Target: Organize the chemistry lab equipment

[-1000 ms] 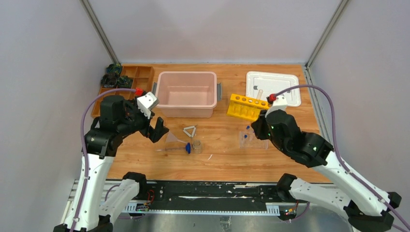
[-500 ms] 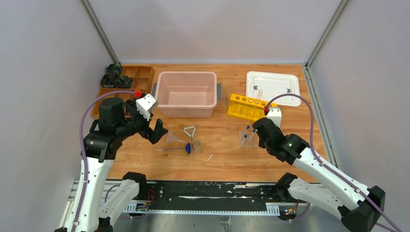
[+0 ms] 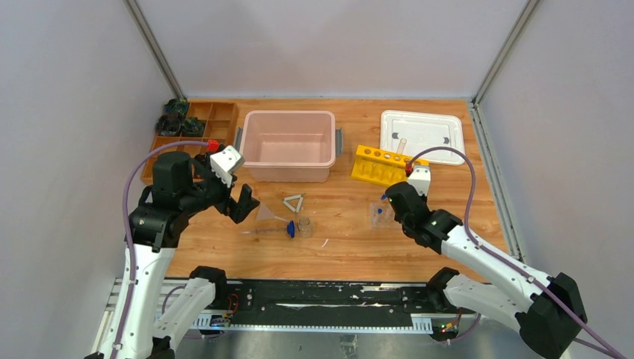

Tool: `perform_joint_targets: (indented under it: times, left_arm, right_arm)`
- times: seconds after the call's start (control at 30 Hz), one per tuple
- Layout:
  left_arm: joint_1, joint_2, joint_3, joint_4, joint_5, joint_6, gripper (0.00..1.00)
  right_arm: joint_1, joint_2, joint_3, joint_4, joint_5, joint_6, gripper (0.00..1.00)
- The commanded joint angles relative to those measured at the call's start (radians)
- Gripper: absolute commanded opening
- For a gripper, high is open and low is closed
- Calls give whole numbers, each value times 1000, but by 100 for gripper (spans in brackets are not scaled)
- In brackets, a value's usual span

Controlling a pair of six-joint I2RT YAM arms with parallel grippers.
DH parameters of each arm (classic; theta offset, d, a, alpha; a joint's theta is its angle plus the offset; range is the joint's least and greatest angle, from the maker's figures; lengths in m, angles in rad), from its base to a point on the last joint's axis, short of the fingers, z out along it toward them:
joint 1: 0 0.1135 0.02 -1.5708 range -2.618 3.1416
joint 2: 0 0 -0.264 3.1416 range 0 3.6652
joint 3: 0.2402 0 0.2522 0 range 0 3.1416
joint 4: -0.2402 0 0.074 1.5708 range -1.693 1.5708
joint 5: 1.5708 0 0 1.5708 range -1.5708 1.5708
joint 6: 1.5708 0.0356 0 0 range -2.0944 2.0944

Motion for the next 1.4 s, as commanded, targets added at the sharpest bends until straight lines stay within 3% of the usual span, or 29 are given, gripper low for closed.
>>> perform_joint_targets:
  times: [0.0, 0.7, 0.87, 1.0, 1.17, 1.37]
  left_arm:
    - [-3, -1, 0, 14, 10, 3, 100]
    - [-3, 9, 1, 16, 24, 11, 100]
    - [-3, 11, 4, 16, 20, 13, 100]
    - [-3, 9, 5, 16, 21, 19, 100]
    - [-3, 32, -1, 16, -11, 24, 100]
    - [-3, 42, -23, 22, -44, 69, 100]
  right_arm:
    - [-22, 30, -27, 92, 52, -5, 0]
    - [-25, 45, -142, 180, 61, 29, 0]
    - [-25, 2, -117, 115, 59, 55, 34]
    - [-24, -64, -44, 37, 48, 51, 47]
    - [-10, -99, 111, -52, -3, 23, 49]
    - [120, 89, 320, 4, -144, -45, 48]
